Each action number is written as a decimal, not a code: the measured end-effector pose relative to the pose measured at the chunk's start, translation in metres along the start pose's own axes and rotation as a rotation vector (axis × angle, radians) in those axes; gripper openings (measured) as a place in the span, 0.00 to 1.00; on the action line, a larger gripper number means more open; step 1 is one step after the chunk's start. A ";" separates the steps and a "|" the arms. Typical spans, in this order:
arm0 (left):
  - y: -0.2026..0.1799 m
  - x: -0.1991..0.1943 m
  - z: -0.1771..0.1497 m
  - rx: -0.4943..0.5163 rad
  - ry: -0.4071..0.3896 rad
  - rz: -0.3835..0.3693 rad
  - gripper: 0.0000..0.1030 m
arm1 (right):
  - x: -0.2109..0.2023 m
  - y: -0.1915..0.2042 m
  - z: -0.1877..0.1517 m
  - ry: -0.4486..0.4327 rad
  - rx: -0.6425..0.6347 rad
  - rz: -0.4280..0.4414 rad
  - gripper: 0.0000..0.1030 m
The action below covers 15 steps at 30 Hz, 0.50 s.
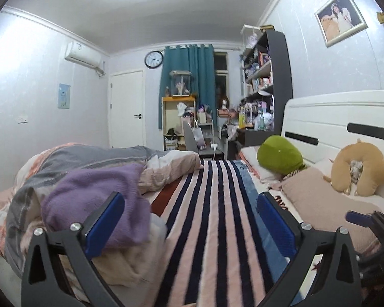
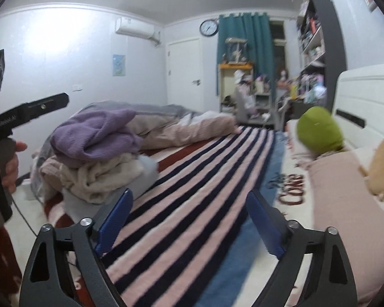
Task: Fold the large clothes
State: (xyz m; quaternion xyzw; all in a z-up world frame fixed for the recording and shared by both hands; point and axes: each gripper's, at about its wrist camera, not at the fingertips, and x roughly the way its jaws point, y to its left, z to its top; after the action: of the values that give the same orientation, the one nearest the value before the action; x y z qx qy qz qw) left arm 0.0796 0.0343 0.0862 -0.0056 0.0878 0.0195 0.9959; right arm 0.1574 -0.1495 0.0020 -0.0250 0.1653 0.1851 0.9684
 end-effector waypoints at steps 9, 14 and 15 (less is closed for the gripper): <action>-0.056 0.002 -0.034 0.017 0.025 -0.046 0.99 | -0.055 -0.012 -0.015 -0.101 -0.021 -0.140 1.00; -0.058 0.010 -0.041 0.011 0.050 -0.061 0.99 | -0.068 -0.019 -0.015 -0.118 0.000 -0.163 1.00; -0.060 0.010 -0.042 0.013 0.052 -0.059 0.99 | -0.069 -0.020 -0.014 -0.121 0.001 -0.163 1.00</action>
State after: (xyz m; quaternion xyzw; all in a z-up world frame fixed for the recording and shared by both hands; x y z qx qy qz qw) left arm 0.0847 -0.0257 0.0434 -0.0022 0.1136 -0.0107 0.9935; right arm 0.0994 -0.1938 0.0112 -0.0267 0.1039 0.1067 0.9885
